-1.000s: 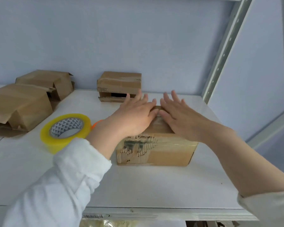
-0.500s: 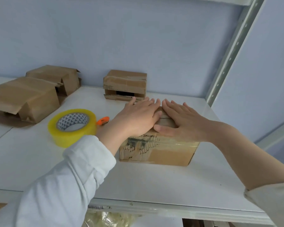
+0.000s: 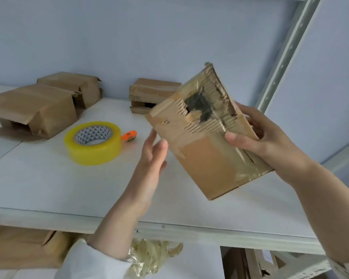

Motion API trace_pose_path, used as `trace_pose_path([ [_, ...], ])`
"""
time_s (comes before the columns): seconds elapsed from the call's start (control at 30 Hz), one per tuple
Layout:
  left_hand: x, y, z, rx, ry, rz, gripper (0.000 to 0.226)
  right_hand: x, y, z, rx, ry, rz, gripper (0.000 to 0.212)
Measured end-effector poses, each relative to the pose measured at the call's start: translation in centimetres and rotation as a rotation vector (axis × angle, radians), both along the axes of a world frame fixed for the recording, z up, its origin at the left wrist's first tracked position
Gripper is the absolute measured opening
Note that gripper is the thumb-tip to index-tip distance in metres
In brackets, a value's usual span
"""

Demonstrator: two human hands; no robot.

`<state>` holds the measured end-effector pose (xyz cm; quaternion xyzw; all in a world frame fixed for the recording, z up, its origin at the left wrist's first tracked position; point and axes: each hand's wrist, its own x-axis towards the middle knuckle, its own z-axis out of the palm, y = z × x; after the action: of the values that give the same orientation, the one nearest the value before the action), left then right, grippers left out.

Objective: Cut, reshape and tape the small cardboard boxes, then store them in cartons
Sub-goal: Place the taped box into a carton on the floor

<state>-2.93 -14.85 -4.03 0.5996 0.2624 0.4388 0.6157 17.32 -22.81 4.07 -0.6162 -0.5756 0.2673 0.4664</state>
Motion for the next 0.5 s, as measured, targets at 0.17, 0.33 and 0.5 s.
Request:
trace_pose_path([
  [0.17,1.1,-2.9,1.2,0.000,-0.097,-0.094,0.058,-3.0,-3.4,-0.6,0.040,0.246,-0.115,0.067],
  [0.33,-1.8,-5.2,0.7,-0.008,-0.103,-0.209,0.074,-7.4,-8.0,-2.3,0.048,0.402,-0.250,0.065],
  [0.5,-5.1,-7.4,-0.1,-0.024,-0.105,-0.319,0.077,-12.4,-11.9,-4.0,0.073,0.495,-0.345,0.056],
])
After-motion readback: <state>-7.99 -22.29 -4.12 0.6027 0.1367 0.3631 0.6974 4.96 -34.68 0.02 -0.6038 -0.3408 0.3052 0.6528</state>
